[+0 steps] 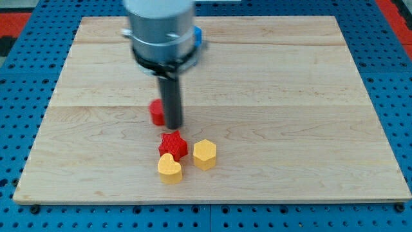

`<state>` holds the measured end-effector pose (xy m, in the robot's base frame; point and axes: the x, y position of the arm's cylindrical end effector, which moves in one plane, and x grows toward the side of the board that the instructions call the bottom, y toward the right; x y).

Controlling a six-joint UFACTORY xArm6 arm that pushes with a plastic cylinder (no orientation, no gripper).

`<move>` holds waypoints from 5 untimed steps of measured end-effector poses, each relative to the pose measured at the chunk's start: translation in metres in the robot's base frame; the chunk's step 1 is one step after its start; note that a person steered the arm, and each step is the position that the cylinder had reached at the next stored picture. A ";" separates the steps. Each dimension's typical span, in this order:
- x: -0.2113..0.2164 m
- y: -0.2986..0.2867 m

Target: Move the red circle diagonally bottom left to the green star

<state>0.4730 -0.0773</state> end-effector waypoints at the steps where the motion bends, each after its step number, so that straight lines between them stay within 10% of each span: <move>1: -0.022 -0.004; 2: 0.024 -0.020; 5: -0.059 -0.056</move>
